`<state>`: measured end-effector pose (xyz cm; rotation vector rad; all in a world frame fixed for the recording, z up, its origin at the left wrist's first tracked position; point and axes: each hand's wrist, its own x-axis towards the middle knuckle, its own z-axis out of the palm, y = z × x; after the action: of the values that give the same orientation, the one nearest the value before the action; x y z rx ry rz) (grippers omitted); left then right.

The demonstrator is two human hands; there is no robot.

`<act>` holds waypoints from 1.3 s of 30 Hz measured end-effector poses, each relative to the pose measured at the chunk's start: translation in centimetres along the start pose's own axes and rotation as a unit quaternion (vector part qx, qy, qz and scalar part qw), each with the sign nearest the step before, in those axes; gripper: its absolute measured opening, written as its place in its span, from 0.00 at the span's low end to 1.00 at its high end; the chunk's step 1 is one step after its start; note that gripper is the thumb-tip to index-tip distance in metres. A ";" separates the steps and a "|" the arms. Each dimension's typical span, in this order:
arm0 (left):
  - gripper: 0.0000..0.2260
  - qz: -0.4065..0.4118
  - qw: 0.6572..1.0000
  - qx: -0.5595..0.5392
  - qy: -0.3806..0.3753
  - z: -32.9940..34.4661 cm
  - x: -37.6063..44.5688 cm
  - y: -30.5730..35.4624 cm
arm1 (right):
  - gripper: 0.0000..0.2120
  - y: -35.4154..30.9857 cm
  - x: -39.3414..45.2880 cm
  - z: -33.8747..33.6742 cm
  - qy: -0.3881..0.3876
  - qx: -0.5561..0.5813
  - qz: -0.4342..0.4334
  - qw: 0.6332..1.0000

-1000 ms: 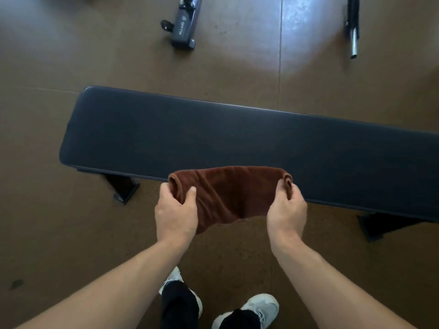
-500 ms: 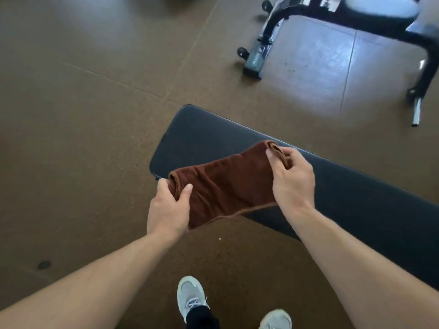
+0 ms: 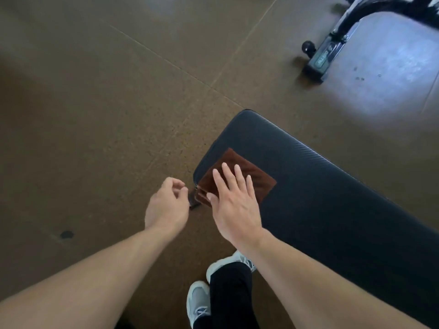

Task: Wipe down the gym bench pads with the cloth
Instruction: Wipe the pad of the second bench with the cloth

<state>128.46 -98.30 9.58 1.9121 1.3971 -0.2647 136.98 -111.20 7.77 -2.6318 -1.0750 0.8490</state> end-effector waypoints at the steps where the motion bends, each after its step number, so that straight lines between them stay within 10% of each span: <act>1: 0.06 0.036 0.999 0.016 0.029 -0.4 0.7 0.4 | 0.29 0.4 0.6 1.0 0.002 -0.025 -0.017 1.000; 9: 0.28 0.049 0.990 -0.062 -0.115 2.5 8.8 7.9 | 0.34 7.6 8.8 -1.0 0.043 -0.132 -0.169 0.976; 12: 0.31 -0.033 0.974 -0.147 -0.166 4.6 9.7 10.3 | 0.37 9.0 13.4 -3.7 0.063 -0.149 -0.116 0.980; 17: 0.30 -0.050 0.992 0.001 -0.119 6.9 9.6 11.2 | 0.36 8.9 15.6 -5.1 0.071 -0.128 -0.071 0.987; 28: 0.44 -0.050 0.954 0.119 -0.269 5.8 10.6 11.5 | 0.30 12.9 13.8 -9.1 0.071 0.022 0.202 0.977; 39: 0.63 -0.027 0.936 0.169 -0.309 6.2 11.2 11.0 | 0.22 6.8 20.3 -7.7 0.159 -0.007 0.229 0.960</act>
<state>144.08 -95.59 3.80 1.8157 1.0142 -1.0914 157.00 -101.74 2.71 -2.9402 -0.3998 0.4535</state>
